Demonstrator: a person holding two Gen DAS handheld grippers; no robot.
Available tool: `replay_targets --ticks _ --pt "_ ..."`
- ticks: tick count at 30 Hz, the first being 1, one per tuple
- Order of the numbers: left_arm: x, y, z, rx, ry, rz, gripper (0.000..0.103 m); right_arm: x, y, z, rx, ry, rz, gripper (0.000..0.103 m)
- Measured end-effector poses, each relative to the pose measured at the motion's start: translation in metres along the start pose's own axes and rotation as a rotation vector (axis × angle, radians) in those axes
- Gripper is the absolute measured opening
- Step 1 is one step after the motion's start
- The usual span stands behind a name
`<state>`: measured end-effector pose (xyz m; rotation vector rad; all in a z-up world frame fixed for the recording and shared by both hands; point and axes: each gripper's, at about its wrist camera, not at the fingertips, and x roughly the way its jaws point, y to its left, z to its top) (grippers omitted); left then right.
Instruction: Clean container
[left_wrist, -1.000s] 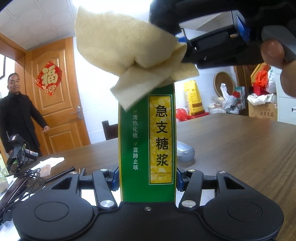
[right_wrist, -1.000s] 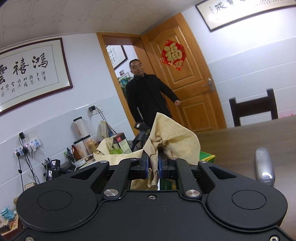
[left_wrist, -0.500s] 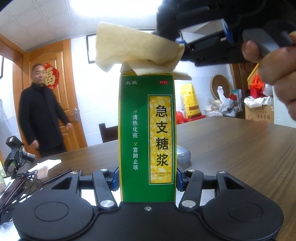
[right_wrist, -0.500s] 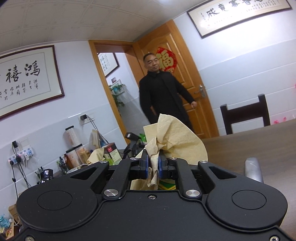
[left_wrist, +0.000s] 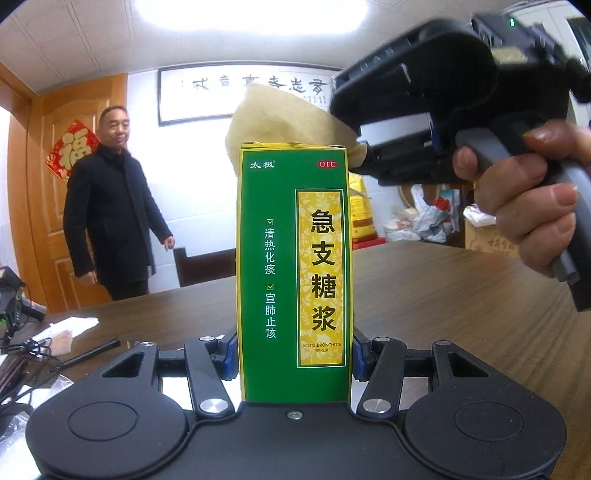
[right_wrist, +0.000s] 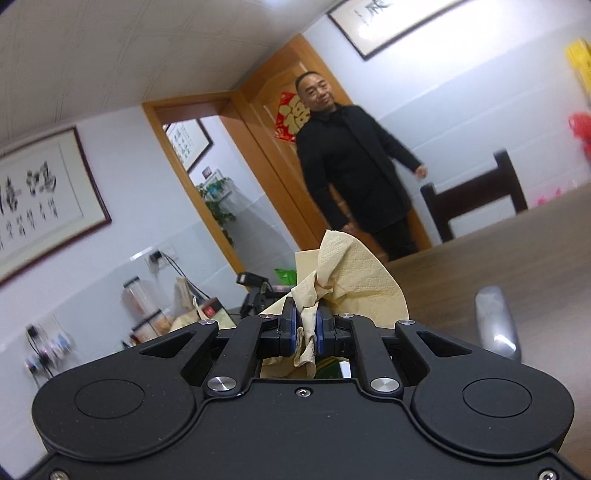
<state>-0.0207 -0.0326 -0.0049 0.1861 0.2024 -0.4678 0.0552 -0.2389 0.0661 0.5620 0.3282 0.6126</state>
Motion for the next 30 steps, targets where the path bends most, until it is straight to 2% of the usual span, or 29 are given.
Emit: replay_targets --ticks 8,14,21,30 --pt "-0.006 0.008 0.002 -0.06 -0.009 -0.095 0.05 0.003 -0.053 -0.002 0.237 0.004 0.094 0.011" --pt "-0.009 0.02 0.003 -0.135 -0.014 -0.168 0.05 0.014 -0.084 -0.02 0.409 0.031 0.193 0.011" --pt "-0.008 0.034 0.004 -0.195 -0.019 -0.191 0.049 0.022 -0.097 -0.036 0.453 0.07 0.228 0.011" --pt "-0.007 0.054 0.008 -0.284 -0.03 -0.206 0.049 0.027 -0.103 -0.059 0.489 0.137 0.223 0.011"
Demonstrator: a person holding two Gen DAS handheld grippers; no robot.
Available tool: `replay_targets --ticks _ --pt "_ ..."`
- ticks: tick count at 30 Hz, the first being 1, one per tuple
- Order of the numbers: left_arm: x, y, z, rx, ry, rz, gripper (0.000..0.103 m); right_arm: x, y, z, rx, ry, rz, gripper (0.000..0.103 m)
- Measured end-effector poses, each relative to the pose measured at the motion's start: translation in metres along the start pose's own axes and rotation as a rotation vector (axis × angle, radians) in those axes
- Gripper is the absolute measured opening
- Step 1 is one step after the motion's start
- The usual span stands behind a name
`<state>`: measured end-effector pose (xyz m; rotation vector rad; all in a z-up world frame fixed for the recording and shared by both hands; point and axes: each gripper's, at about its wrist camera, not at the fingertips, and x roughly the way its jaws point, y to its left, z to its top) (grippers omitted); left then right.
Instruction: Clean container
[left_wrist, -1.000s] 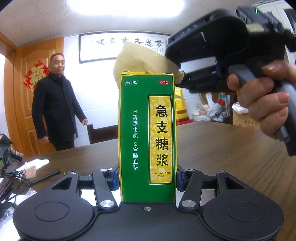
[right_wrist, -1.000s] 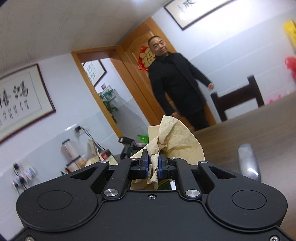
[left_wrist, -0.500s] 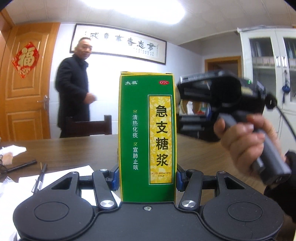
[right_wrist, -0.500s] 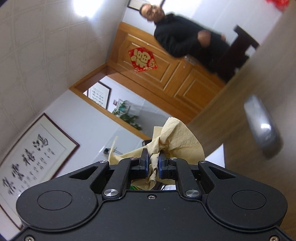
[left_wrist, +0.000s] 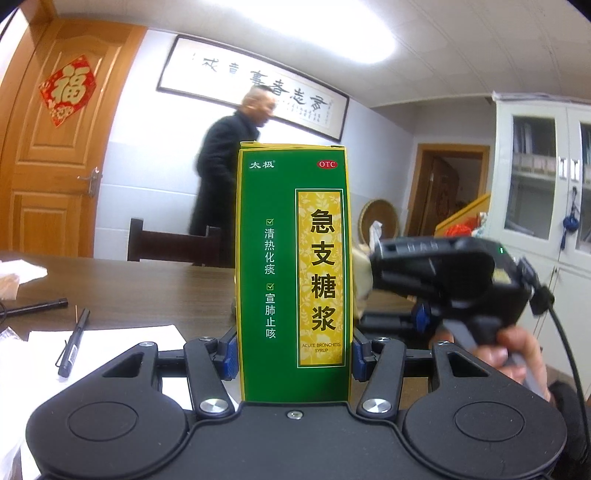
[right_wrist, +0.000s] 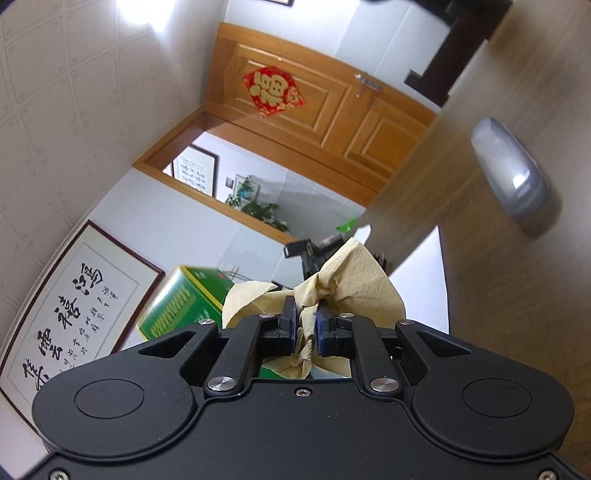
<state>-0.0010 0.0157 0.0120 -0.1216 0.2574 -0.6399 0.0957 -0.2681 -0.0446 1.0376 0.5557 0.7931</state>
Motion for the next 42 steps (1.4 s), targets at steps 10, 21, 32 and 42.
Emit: replay_targets --ticks 10,21,32,42 --pt "-0.002 0.008 0.003 -0.041 -0.015 0.028 0.049 0.001 -0.011 -0.018 0.033 0.027 -0.036 0.011" --pt "-0.011 0.018 0.007 -0.098 -0.059 0.053 0.049 0.006 -0.019 -0.032 0.075 0.043 -0.078 0.011" --pt "-0.02 0.027 0.011 -0.155 -0.104 0.088 0.049 0.022 -0.029 -0.053 0.199 0.028 -0.109 0.011" --pt "-0.023 0.028 0.014 -0.175 -0.132 0.106 0.049 0.036 -0.041 -0.069 0.299 0.026 -0.127 0.011"
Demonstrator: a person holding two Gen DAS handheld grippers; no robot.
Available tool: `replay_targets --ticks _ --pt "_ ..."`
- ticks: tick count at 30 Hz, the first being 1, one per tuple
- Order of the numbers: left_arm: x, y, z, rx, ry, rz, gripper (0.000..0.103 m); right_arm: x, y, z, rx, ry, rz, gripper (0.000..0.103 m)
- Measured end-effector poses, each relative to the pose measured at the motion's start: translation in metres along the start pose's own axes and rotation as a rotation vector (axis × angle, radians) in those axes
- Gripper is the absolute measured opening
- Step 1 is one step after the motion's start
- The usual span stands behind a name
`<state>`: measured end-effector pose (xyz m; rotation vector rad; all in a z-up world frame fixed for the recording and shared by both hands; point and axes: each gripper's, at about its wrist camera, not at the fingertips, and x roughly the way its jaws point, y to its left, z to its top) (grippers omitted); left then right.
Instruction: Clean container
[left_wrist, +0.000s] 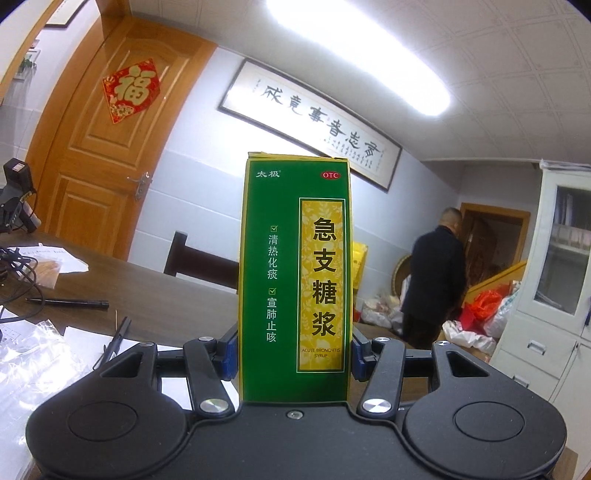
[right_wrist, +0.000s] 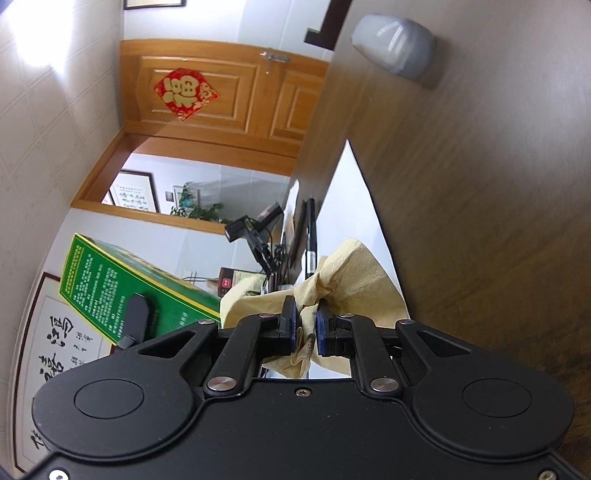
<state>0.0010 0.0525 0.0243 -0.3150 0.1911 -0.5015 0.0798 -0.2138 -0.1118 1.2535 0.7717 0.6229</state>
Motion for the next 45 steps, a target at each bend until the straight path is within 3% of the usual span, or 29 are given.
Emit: replay_targets --ticks 13,27,38,45 --pt "-0.003 0.006 0.004 -0.059 -0.024 0.013 0.049 0.01 -0.008 -0.023 0.11 -0.015 0.117 0.011" --pt "-0.001 0.005 0.002 -0.036 -0.02 0.054 0.049 0.014 -0.013 -0.025 0.131 0.028 0.104 0.011" --pt "0.0 -0.002 0.0 -0.001 -0.017 0.059 0.049 0.002 -0.015 -0.019 0.153 -0.026 0.093 0.01" --pt "-0.003 0.006 0.002 -0.038 -0.031 0.086 0.049 0.003 -0.011 -0.032 0.136 0.025 0.131 0.01"
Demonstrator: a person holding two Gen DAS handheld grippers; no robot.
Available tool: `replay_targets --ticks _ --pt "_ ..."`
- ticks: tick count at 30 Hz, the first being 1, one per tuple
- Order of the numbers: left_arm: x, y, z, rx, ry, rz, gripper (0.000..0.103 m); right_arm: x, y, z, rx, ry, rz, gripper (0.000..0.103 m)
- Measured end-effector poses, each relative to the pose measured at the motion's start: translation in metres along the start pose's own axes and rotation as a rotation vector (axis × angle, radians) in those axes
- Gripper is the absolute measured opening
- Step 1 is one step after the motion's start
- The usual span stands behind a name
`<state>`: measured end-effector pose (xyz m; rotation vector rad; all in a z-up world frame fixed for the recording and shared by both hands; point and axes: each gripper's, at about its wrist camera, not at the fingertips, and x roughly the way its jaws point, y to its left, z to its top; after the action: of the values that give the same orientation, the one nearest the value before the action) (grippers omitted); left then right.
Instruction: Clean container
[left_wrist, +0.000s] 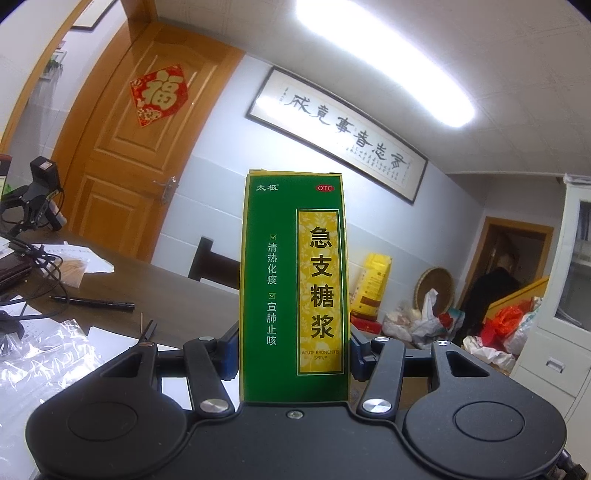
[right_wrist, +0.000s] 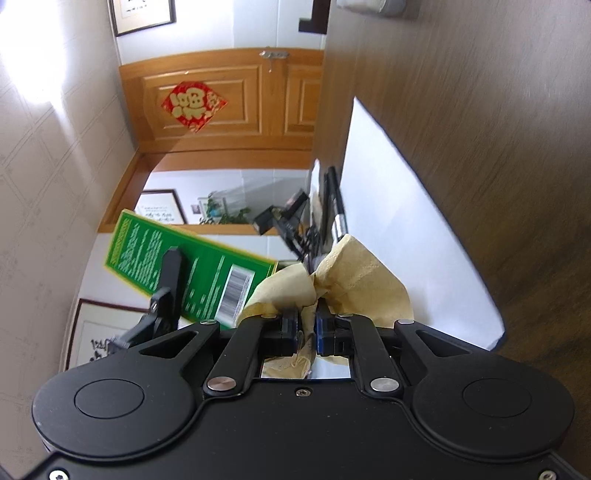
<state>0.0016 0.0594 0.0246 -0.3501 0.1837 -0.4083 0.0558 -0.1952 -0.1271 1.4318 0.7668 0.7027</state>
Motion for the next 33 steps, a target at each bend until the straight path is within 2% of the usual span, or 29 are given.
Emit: replay_targets --ticks 12,19,26,33 --pt "0.002 -0.002 -0.001 0.009 0.02 0.0 0.049 0.003 0.013 -0.019 -0.082 0.11 0.041 0.01" --pt "0.001 -0.001 0.0 0.002 0.016 -0.005 0.049 -0.011 0.006 -0.01 -0.061 0.064 -0.004 0.01" --pt "0.005 -0.005 -0.003 0.024 0.038 -0.006 0.049 -0.03 0.007 0.003 -0.052 -0.017 -0.033 0.01" --pt "0.003 -0.011 -0.006 0.048 0.039 -0.066 0.049 -0.042 -0.002 0.017 -0.017 -0.089 -0.053 0.01"
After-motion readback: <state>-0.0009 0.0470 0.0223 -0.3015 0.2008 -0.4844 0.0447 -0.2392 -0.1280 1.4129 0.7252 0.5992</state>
